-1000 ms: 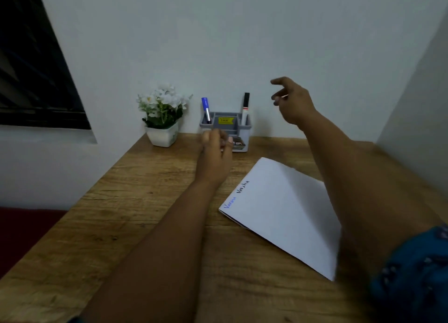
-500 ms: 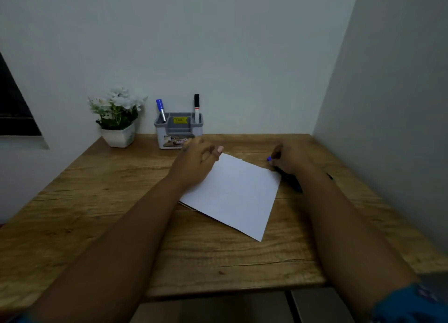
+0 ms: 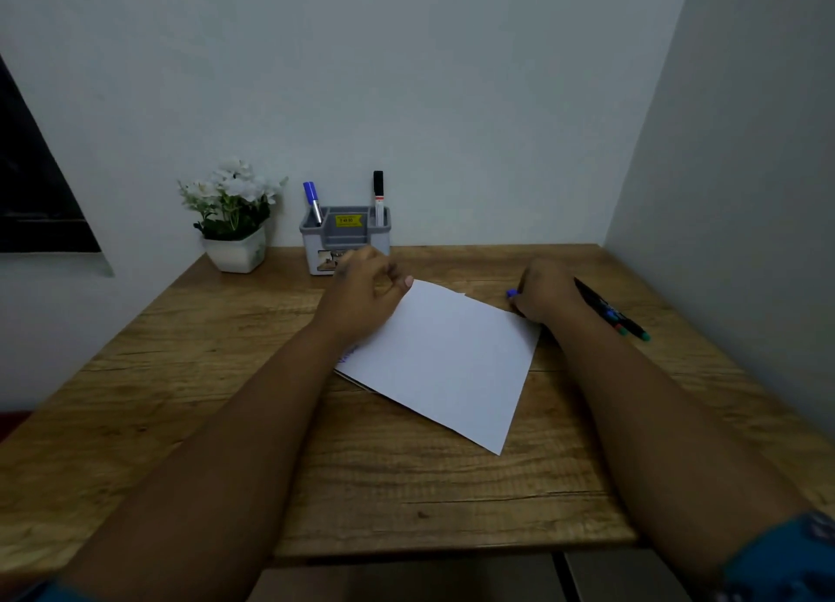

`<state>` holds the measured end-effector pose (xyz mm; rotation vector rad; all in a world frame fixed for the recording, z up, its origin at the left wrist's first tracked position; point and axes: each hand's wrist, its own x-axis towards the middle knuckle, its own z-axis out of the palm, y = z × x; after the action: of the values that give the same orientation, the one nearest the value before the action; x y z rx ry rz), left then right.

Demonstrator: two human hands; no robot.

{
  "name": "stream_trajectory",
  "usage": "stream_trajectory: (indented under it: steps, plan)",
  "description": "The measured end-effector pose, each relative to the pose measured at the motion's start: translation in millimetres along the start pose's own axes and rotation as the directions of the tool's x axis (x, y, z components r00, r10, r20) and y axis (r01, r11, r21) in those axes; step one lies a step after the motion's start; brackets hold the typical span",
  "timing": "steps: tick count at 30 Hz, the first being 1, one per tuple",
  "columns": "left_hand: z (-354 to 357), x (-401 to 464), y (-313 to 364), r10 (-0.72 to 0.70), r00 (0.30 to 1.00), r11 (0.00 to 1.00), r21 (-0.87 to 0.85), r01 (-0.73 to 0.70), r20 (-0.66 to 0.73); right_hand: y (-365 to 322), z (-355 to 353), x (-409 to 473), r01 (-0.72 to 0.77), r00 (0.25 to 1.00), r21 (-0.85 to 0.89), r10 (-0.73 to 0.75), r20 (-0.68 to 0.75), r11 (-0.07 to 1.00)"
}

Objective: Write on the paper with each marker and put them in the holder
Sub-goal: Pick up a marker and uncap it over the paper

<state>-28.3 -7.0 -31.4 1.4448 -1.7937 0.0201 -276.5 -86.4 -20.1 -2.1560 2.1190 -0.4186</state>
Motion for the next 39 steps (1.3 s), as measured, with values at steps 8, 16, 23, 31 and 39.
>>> stream_trajectory:
  steps: [8,16,23,31,39]
  plan:
    - [-5.5,-0.5,20.5,-0.168,0.986,0.949,-0.272,0.161,-0.002,-39.1,-23.4,-40.2,0.503,0.857,0.385,-0.387,-0.34,0.774]
    - [-6.9,-0.2,39.2,-0.31,0.941,0.574,-0.763,0.299,0.136,-76.8,-3.3,-61.5,0.625,0.78,0.355,-0.533,-0.328,0.696]
    - [-2.8,1.8,29.8,-0.362,0.911,0.453,-0.816,0.358,0.199,-86.2,8.6,-59.5,0.643,0.763,0.342,-0.533,-0.366,0.686]
    - [-22.7,10.5,33.3,-0.639,0.747,0.15,-0.923,0.353,0.182,-78.5,1.3,-60.2,0.61,0.785,0.355,-0.601,-0.149,0.709]
    - [-39.2,12.2,-7.4,-0.725,0.664,0.537,-0.452,0.712,0.184,-64.5,8.2,-54.9,0.101,0.912,0.925,-0.406,0.062,0.367]
